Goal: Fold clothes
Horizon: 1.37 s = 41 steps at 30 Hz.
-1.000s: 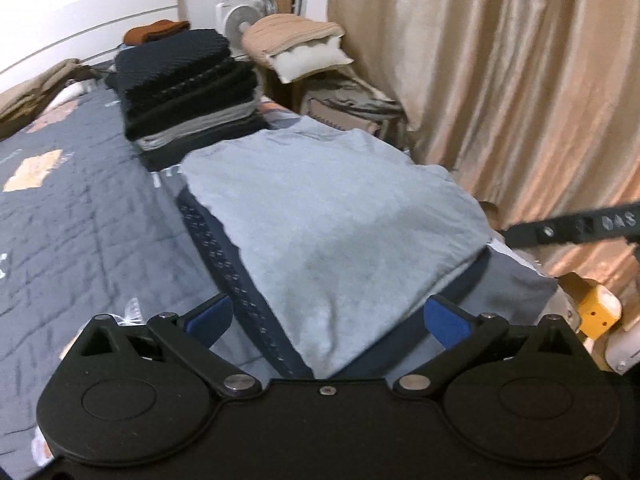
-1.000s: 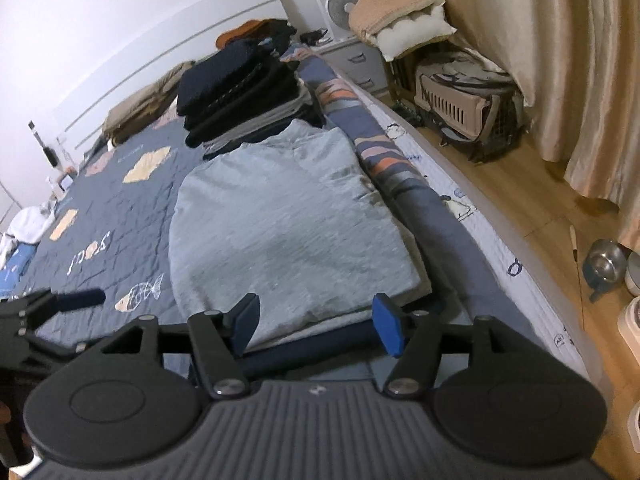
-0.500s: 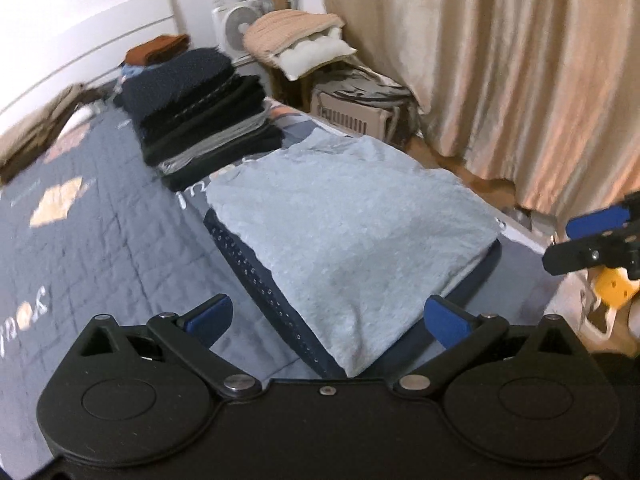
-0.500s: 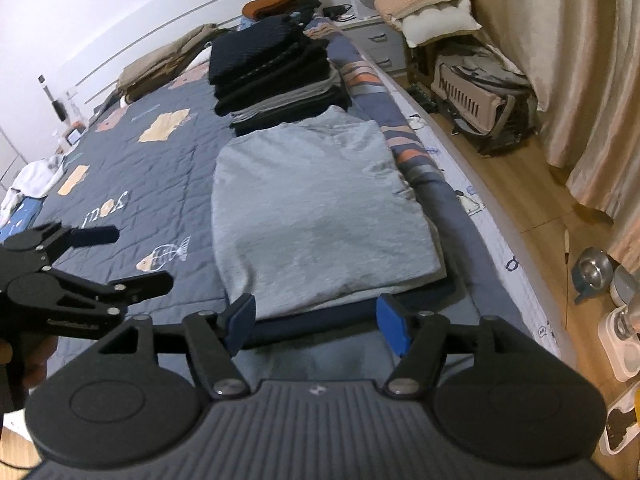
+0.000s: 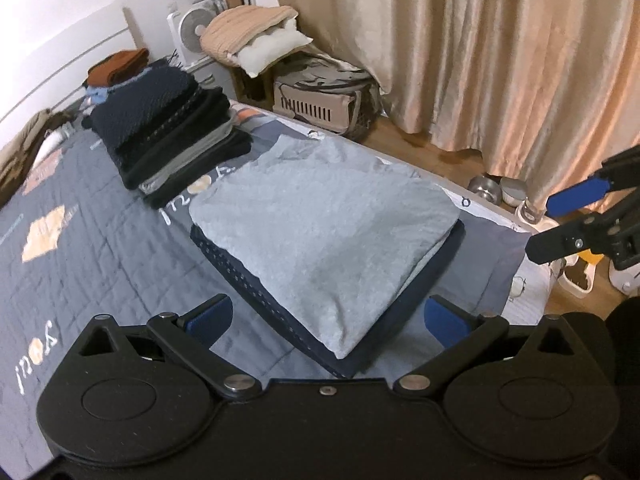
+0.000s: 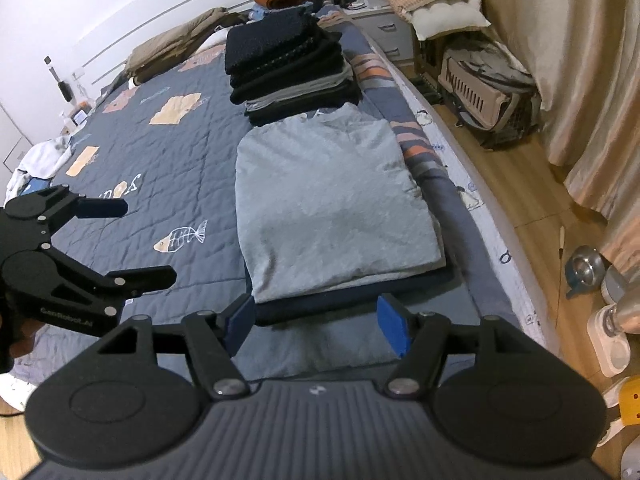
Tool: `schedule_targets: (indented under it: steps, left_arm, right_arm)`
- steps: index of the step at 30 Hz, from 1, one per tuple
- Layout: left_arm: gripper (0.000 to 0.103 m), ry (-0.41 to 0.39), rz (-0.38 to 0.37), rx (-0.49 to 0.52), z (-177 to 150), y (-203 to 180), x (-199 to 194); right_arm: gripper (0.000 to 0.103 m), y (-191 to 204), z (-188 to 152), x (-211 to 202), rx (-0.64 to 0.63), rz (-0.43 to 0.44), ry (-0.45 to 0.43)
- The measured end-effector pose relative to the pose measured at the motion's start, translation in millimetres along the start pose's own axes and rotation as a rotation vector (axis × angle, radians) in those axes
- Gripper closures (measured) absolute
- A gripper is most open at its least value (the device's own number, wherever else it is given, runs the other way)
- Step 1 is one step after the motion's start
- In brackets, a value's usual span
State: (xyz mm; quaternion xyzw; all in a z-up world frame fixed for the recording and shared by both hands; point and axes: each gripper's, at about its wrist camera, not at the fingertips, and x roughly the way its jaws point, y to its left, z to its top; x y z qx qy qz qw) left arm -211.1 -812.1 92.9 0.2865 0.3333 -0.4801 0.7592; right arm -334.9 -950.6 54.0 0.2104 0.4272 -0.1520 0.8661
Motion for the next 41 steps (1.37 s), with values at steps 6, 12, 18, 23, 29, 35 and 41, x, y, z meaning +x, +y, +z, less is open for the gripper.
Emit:
schedule_targets:
  steps: [6, 12, 18, 23, 29, 35, 41]
  left_arm:
    - [0.000, 0.004, -0.025, 0.034, 12, -1, -8]
    - [0.000, 0.006, -0.028, 0.069, 19, -2, -14]
    - [0.000, 0.014, -0.012, 0.094, 21, -1, -16]
    - [0.000, 0.028, -0.016, 0.113, 20, 0, -17]
    - [0.000, 0.020, -0.011, 0.125, 23, 1, -21]
    - [0.000, 0.020, -0.001, 0.146, 24, 0, -22]
    - [0.000, 0.001, 0.002, 0.146, 23, 2, -23]
  right_arm:
    - [0.036, 12, 6, -11, -0.043, -0.014, 0.001]
    - [0.036, 21, 10, -15, -0.074, -0.017, 0.016]
    - [0.036, 23, 16, -17, -0.085, -0.023, 0.030]
    - [0.036, 31, 19, -17, -0.118, -0.024, 0.057]
    - [0.036, 33, 22, -20, -0.124, -0.025, 0.056]
    - [0.036, 34, 24, -20, -0.129, -0.026, 0.053]
    - [0.036, 35, 25, -19, -0.132, -0.019, 0.058]
